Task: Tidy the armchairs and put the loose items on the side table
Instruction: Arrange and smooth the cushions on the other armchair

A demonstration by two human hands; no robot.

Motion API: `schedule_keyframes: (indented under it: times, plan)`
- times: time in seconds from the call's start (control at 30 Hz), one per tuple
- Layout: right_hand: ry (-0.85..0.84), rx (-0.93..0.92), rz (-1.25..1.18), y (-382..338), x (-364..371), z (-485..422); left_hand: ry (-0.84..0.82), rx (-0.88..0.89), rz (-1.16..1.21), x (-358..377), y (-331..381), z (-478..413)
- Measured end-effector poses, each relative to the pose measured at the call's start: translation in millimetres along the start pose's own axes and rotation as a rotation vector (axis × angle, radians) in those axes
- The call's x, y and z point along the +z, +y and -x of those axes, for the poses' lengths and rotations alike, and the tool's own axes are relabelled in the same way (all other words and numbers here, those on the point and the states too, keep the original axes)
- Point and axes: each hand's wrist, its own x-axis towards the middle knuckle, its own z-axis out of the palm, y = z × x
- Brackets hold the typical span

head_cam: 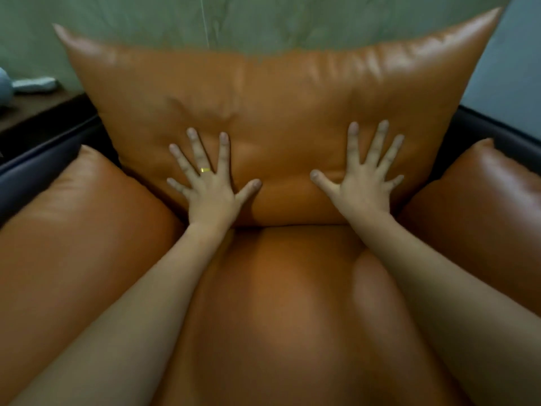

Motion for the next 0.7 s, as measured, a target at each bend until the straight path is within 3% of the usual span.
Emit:
schedule_keyframes:
  times: [0.2, 0.5, 0.7]
  plan:
    - [-0.140, 0.040, -0.032, -2.4, -8.2, 49.5, -0.087, 0.025, 0.023, -12.8, -12.4, 50.4]
    - [-0.076, 0.050, -0.023, -6.1, 23.7, 30.0, -0.056, 0.088, 0.013, 19.6, -23.2, 35.1]
    - [-0.150, 0.056, 0.032, 1.1, 17.9, 30.7, -0.159, 0.080, -0.014, 4.2, -19.5, 40.6]
